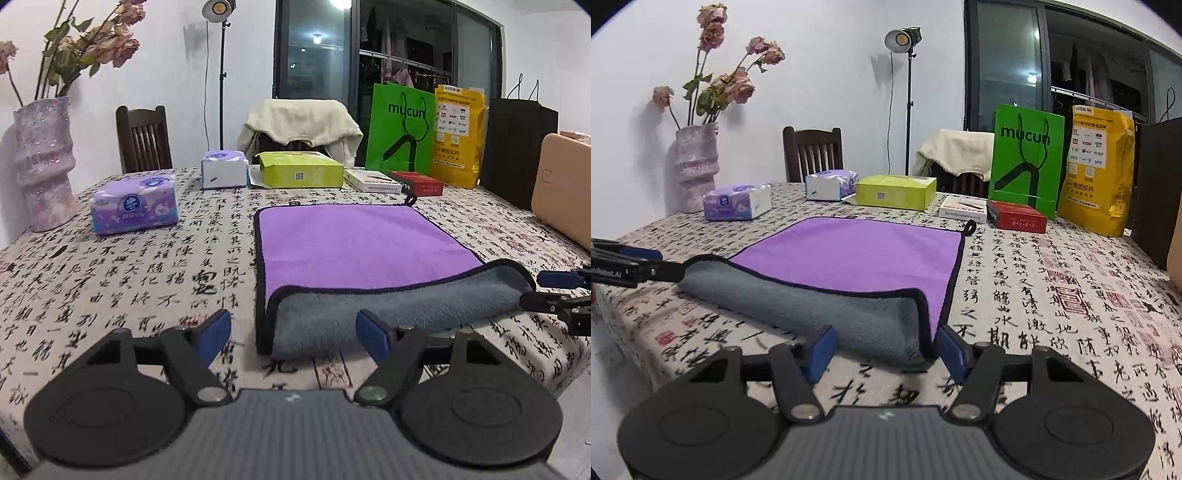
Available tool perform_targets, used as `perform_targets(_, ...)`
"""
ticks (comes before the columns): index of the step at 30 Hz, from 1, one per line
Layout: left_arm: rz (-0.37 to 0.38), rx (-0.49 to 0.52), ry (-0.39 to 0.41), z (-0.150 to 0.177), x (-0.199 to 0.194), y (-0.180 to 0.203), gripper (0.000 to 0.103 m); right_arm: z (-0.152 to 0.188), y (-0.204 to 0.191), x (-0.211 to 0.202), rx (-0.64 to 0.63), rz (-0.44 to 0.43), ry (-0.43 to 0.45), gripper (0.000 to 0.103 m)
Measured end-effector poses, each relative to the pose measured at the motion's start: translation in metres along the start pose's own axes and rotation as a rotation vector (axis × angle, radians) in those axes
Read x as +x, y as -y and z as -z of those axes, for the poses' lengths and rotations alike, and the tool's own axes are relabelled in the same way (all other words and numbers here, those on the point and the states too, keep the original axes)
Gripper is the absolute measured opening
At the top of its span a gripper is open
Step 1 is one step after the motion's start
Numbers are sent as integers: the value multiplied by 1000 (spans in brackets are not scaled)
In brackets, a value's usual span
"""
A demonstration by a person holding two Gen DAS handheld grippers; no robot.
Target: Fold towel
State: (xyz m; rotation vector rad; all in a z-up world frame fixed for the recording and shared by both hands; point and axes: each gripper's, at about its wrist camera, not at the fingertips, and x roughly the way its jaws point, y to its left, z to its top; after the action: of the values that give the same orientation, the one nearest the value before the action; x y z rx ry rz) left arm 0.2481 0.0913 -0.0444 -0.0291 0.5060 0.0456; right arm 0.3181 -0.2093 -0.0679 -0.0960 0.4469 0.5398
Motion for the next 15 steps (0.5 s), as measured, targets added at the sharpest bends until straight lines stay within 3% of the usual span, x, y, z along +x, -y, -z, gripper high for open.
perform_targets(3, 19, -4, -15, -3, 10, -2, 68, -4, 4, 10, -3, 4, -4, 60)
perform_targets(9, 27, -19, -40, -9, 25, -7, 44, -12, 11, 27, -8, -3, -24, 47)
perform_targets(12, 40, -29, -61, -10, 31, -11, 27, -15, 12, 35, -12, -12, -40, 32)
perform_targets(15, 39, -30, -83, -10, 36, -13, 22, -16, 11, 42, -18, -11, -52, 22)
